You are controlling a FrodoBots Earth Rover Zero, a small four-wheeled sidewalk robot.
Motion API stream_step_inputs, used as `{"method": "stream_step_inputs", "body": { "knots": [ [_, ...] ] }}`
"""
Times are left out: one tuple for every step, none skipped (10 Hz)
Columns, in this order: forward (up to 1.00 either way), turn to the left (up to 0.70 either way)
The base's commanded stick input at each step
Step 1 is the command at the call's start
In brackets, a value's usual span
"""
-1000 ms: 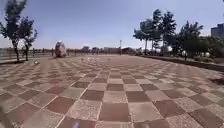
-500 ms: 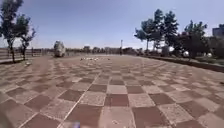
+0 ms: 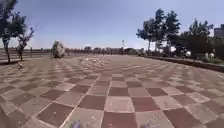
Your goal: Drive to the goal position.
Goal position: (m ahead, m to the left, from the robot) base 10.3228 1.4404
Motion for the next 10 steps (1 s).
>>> {"method": "stream_step_inputs", "body": {
  "knots": [
    [1.0, -0.05],
    [1.0, 0.0],
    [1.0, 0.0],
    [1.0, 0.0],
    [1.0, 0.0],
    [1.0, 0.0],
    [1.0, 0.0],
    [1.0, 0.0],
    [1.0, 0.0],
    [1.0, 0.0]
  ]
}}
